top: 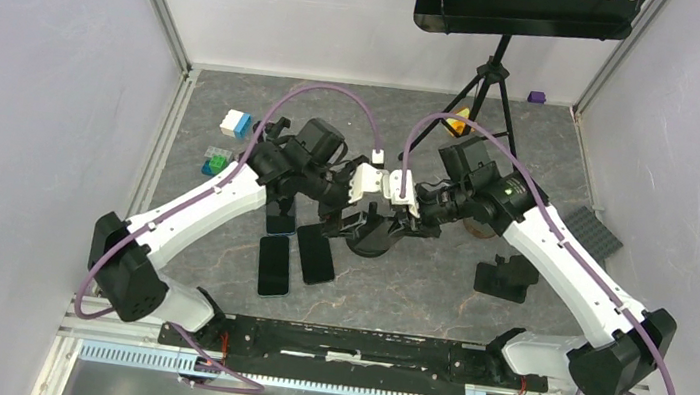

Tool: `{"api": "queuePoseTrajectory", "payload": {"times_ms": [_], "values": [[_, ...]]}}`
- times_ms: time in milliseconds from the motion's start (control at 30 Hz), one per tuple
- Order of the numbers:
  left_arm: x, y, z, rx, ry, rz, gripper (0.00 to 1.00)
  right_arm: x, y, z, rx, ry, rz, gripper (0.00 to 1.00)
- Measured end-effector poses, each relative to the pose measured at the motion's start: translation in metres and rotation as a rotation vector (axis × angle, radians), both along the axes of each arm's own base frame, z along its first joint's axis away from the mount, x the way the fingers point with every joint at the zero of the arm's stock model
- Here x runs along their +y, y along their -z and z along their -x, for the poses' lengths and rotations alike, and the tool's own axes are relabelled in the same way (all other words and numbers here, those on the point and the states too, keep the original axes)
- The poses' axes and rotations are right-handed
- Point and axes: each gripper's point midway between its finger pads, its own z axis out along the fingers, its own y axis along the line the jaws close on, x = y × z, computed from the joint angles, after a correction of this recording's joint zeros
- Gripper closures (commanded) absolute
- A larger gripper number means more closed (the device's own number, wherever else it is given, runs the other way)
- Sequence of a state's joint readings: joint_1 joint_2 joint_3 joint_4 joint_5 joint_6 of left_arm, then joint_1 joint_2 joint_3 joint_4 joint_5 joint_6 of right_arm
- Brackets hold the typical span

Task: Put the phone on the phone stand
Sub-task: Move the phone stand to the center of the board.

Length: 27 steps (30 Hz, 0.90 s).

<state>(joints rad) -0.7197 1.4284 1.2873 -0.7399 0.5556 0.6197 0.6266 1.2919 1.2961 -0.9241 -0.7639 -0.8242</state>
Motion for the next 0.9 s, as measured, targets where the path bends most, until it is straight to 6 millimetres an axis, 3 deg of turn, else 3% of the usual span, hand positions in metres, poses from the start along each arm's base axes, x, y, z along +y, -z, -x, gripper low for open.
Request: {"api": "queuePoseTrajectory", "payload": {"times_ms": [300,533,900], "values": [[0.035,-0.035,0.003,-0.104,0.006,0.034,0.00,0.007,-0.006,-0.003,-0.021,-0.035,0.016,1.00],[0.054,-0.027,0.004,-0.086,0.000,-0.012,0.00,0.021,-0.011,-0.007,-0.060,-0.122,0.064,1.00],[0.054,-0.017,0.006,-0.047,0.004,-0.033,0.00,0.017,0.000,-0.015,-0.101,-0.208,0.168,1.00]]}}
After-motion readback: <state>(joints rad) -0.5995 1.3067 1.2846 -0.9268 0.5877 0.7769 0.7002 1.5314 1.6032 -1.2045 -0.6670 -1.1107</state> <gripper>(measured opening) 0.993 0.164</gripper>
